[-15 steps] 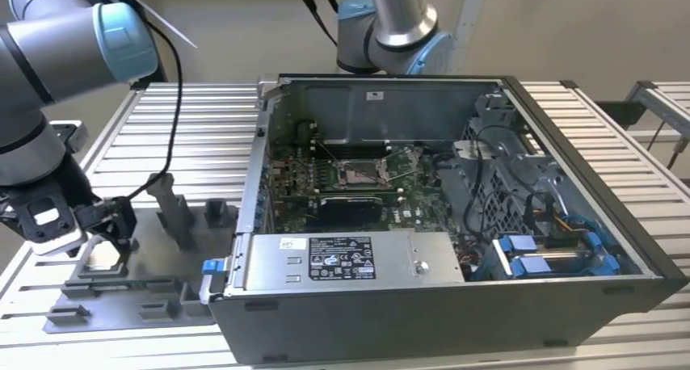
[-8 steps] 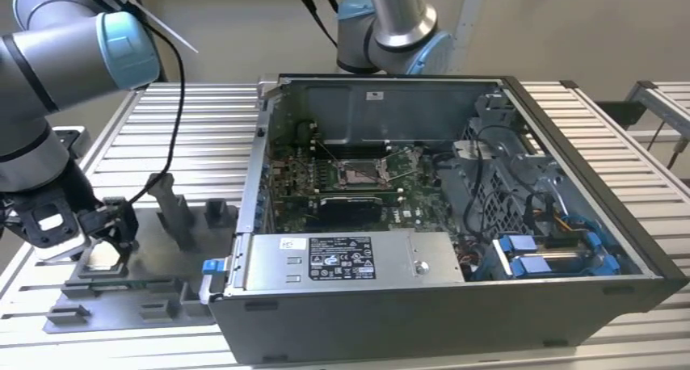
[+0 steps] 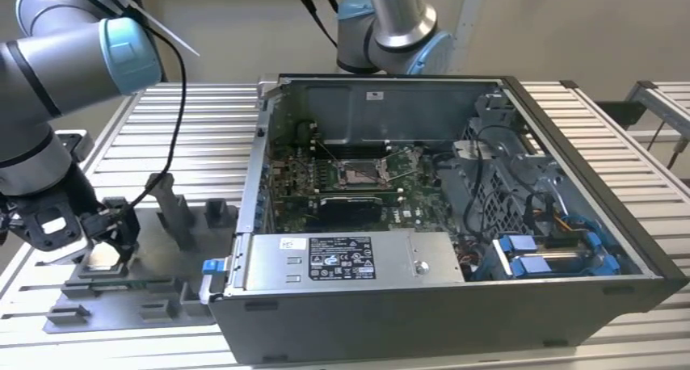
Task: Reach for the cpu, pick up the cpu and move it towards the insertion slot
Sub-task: 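Pick up the cpu and move it towards the insertion slot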
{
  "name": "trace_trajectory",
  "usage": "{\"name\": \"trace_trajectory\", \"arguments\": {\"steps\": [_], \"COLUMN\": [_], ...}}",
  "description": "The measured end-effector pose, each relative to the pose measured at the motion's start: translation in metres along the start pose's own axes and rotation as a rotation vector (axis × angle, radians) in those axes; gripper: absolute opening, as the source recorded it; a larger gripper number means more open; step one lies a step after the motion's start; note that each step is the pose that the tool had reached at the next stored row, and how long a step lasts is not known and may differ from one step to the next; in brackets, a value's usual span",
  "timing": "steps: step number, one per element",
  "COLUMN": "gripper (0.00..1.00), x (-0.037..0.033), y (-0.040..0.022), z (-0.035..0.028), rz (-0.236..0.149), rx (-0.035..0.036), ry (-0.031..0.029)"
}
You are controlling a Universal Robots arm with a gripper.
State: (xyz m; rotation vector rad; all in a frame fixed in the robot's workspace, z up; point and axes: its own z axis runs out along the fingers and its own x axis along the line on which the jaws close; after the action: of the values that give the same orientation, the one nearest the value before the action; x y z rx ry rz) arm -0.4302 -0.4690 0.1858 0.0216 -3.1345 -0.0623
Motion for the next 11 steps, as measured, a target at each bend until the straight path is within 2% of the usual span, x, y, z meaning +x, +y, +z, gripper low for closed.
{"name": "trace_trajectory", "arguments": {"steps": [8,9,11], "gripper": [1.0,0.0,0.0], "x": [0.0,0.0,0.0], "y": [0.0,0.0,0.0], "z": [0.0002,0.0002,0.0002], "rz": [-0.002,-0.002,-0.002], "rx": [-0.0001,-0.0001,0.0], "ry": [-0.0001,0.0,0.0]}}
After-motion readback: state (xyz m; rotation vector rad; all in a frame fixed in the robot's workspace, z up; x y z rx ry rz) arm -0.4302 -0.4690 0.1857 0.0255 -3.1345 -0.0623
